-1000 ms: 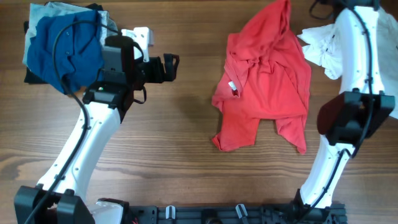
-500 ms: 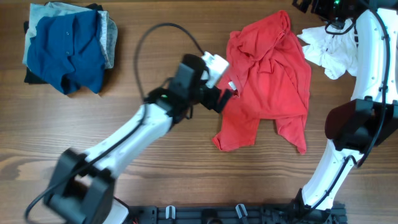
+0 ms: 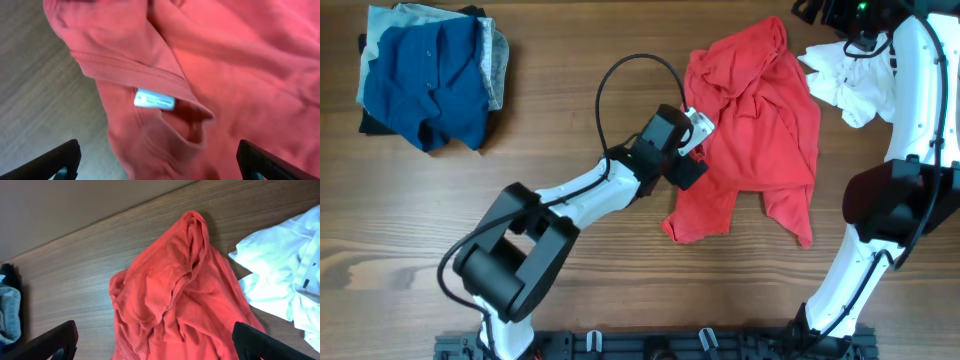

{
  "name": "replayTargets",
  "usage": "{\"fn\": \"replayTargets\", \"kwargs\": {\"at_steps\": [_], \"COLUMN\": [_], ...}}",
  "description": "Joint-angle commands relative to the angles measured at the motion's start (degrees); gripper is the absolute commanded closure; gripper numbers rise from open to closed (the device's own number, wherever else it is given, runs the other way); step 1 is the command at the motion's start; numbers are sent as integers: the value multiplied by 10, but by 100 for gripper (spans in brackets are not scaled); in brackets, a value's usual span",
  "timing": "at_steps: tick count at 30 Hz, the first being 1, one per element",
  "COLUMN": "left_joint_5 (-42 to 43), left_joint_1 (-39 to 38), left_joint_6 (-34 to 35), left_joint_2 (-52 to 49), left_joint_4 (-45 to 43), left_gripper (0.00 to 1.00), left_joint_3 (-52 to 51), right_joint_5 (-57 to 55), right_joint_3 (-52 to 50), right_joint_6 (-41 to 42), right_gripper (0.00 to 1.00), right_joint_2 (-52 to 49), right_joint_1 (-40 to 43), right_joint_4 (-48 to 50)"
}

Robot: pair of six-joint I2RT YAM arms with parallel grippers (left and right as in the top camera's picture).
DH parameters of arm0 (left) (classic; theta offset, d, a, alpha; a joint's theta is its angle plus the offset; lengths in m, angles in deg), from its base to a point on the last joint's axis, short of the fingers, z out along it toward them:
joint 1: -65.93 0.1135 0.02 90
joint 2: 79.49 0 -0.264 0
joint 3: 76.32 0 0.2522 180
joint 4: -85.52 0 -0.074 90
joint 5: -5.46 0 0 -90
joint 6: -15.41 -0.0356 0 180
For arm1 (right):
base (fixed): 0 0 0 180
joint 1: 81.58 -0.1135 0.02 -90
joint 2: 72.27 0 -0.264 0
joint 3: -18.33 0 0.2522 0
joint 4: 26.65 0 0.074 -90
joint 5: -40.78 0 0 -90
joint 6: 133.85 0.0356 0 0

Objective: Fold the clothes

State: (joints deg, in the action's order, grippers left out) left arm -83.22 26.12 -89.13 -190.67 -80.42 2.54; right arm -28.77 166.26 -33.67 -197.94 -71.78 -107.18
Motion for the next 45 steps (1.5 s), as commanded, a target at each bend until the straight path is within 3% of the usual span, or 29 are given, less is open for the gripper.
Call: {"fn": "replayTargets", "kwargs": {"at_steps": [1,5,8,9,14,19,20,24,30,35,39,41,43,45], "left_joint_5": [-16,-16,-21,-21,-21,-21,-21,-38,-171,-172,-146,-112,-90,-88], "left_joint_1": [-2,-2,-2,-2,-3,0,0,1,51,140,199,217,228,230], "left_joint_6": [-18,-18,-17,-16,-15,-16,-15,32,178,290,330,330,330,330], "left_joint_2": [-23,-37,-39,-39,-39,-39,-39,-24,70,154,171,170,167,167], "left_joint_4": [-31,-38,-42,-45,-53,-50,-53,-52,41,174,257,278,288,289], "left_gripper": [0,4,39,46,40,95,96,96,96,96,94,81,46,16], "left_joint_3": [13,13,13,13,13,13,13,15,25,25,25,25,25,25], "right_joint_5": [-16,-16,-16,-16,-16,-16,-16,-16,-16,-9,-10,-10,-9,-9], "right_joint_3": [-20,-26,-26,-26,-26,-26,-26,-26,-26,-26,-26,-26,-26,-26], "right_joint_6": [-12,-12,-11,-11,-12,-11,-12,-11,-12,-12,-13,-15,-23,-26], "right_gripper": [0,0,0,0,0,0,0,0,0,0,0,0,0,0], "right_joint_2": [14,14,14,14,14,14,14,14,14,14,14,14,14,14], "right_joint_1": [-1,-1,-1,-1,-1,-1,-1,-1,-1,-3,-9,-12,-13,-14], "right_joint_4": [-2,3,10,11,14,16,15,10,-9,-26,-51,-63,-73,-85]}}
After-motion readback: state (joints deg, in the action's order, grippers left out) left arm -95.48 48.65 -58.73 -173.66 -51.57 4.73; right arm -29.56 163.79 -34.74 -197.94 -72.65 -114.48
